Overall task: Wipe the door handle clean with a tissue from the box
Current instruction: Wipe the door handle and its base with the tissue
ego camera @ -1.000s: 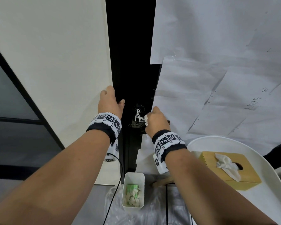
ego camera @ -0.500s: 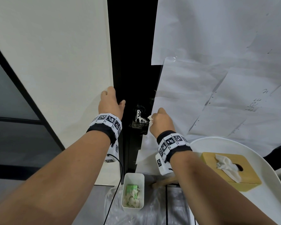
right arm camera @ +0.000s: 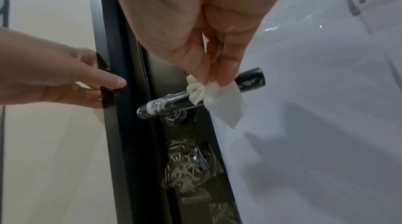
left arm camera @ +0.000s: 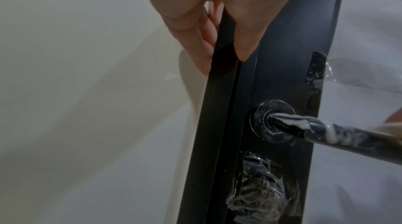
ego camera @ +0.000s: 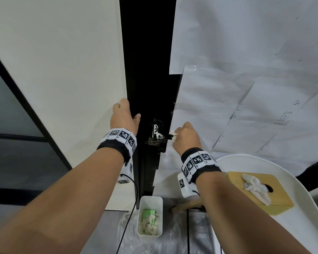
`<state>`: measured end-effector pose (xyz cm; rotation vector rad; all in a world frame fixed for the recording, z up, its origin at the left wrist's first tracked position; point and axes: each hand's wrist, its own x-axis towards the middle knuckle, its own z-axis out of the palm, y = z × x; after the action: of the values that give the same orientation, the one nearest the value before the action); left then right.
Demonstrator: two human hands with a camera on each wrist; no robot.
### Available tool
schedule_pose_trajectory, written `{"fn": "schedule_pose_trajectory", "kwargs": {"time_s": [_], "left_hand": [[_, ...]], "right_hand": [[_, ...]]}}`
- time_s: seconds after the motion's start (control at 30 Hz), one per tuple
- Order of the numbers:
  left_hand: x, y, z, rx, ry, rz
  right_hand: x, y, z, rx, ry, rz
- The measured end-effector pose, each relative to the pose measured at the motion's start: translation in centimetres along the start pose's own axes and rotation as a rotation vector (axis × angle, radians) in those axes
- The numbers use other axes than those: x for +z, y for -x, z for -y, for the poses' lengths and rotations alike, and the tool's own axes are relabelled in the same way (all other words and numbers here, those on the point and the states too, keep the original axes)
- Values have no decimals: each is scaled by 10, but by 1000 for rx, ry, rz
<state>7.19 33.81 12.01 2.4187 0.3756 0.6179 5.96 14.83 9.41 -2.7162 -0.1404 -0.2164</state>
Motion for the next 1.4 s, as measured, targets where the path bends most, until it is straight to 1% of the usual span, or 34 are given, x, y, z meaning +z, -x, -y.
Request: {"fn": "schedule_pose_trajectory", "kwargs": {"time_s": [0.07, 0.17, 0.33, 0.4, 0.5, 0.6, 0.7, 0.8, 0.93, 1.07, 1.13, 1.2, 1.3, 1.4], "left_hand": [[1, 0, 0, -1, 1, -1], [2, -1, 1, -2, -3, -2], [1, 0, 1, 1, -2, 2], [0, 0, 1, 4, 2, 5], [1, -1, 2, 5, 0, 6], [1, -1, 2, 6, -2, 6], [2, -1, 3, 6, -4, 2], [2, -1, 3, 9, -14, 3], [2, 0, 2, 11, -16, 1], [-1, 0, 1, 1, -10, 6], [-2, 1, 1, 5, -3, 15], [-4, 0, 2, 12, 11, 22], [-5, 0, 2, 15, 40, 19], [-4, 1, 3, -21, 115, -4]], "right_hand": [[1, 1, 2, 13, 22, 31], [6, 3, 11, -10, 27, 42], [12, 2, 25, -73, -67, 68], [10, 2, 25, -75, -151, 50], [2, 2, 16, 4, -235, -25], [-7, -1, 4, 59, -187, -71], [-6, -3, -2, 91, -98, -44], [2, 1, 3, 73, -40, -3], [7, 4, 12, 67, -38, -10], [10, 4, 23, -34, -28, 68], [8, 2, 25, -65, -72, 86], [3, 0, 21, -29, -145, 85], [-1, 1, 13, 22, -211, 50], [-6, 3, 9, 4, -239, 17]]}}
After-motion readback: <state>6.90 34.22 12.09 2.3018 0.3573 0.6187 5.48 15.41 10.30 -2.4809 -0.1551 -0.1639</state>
